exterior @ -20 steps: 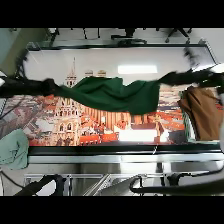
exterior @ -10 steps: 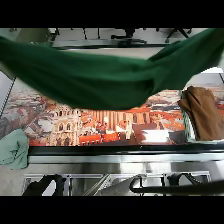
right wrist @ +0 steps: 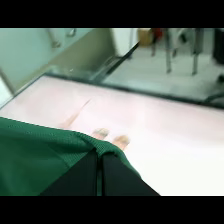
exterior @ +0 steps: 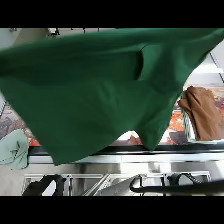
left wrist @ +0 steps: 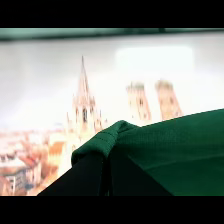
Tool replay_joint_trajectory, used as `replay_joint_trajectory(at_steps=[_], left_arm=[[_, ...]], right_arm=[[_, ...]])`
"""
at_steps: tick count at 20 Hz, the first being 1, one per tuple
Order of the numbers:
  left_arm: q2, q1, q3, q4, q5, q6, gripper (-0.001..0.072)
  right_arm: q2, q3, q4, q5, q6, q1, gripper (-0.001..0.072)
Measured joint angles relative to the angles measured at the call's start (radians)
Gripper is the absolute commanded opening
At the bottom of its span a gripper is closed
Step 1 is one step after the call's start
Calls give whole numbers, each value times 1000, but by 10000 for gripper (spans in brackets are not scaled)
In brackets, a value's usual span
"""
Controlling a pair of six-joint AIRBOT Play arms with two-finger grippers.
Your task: Fold the shirts.
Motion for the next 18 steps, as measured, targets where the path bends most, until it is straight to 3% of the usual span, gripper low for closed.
replay_joint_trajectory(at_steps=[5, 10, 15, 18], left_arm=[[-314, -10, -114, -55, 166, 85, 12], [-699, -13, 56, -121, 214, 133, 12], [-949, -13, 251, -135, 169, 146, 12], [-1039, -12, 315, -139, 140, 150, 12]], right_arm=[[-257, -206, -37, -200, -98, 162, 22], [-558, -187, -68, -391, -132, 231, 22], [-700, -140, -115, -424, -133, 244, 22], [-724, -134, -219, -412, -80, 246, 22]])
